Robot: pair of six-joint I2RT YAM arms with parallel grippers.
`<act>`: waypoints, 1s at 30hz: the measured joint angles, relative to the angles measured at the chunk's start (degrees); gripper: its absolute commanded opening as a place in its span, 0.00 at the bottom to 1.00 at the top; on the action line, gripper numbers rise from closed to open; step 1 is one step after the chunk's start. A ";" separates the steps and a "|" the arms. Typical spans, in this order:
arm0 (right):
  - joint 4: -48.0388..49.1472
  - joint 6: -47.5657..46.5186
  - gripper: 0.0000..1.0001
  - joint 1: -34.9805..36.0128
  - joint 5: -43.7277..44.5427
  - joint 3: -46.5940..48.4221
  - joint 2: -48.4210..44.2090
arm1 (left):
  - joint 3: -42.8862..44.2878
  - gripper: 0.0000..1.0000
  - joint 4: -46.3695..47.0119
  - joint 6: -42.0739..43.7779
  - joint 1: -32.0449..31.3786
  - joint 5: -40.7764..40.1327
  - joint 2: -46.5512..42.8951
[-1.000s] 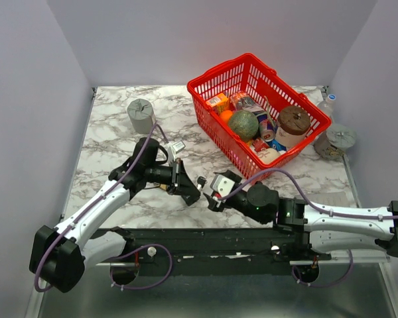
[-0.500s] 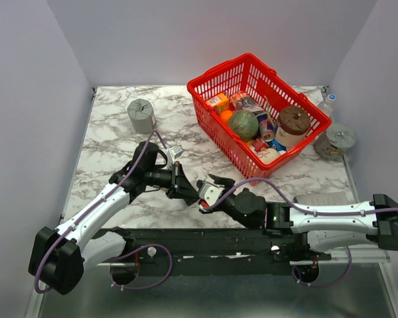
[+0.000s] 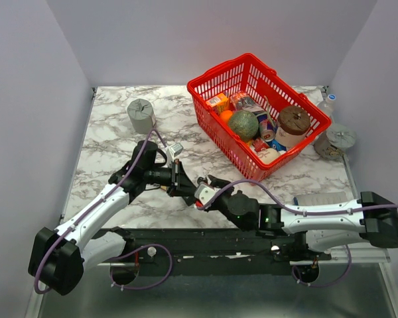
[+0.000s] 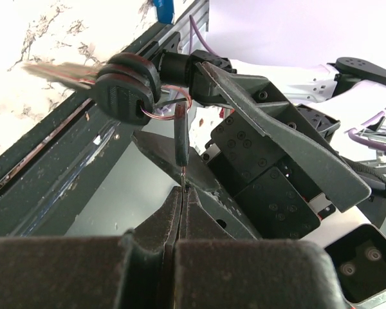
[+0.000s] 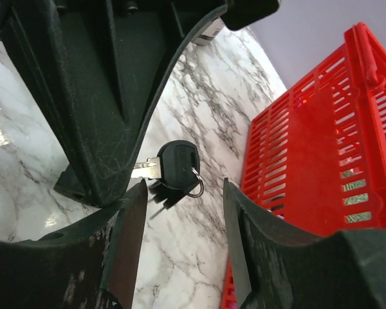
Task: Unlock with the key
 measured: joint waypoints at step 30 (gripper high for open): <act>27.63 -15.67 0.01 0.20 5.70 -4.26 11.17 | -3.61 0.00 11.17 -6.86 0.79 0.33 -0.37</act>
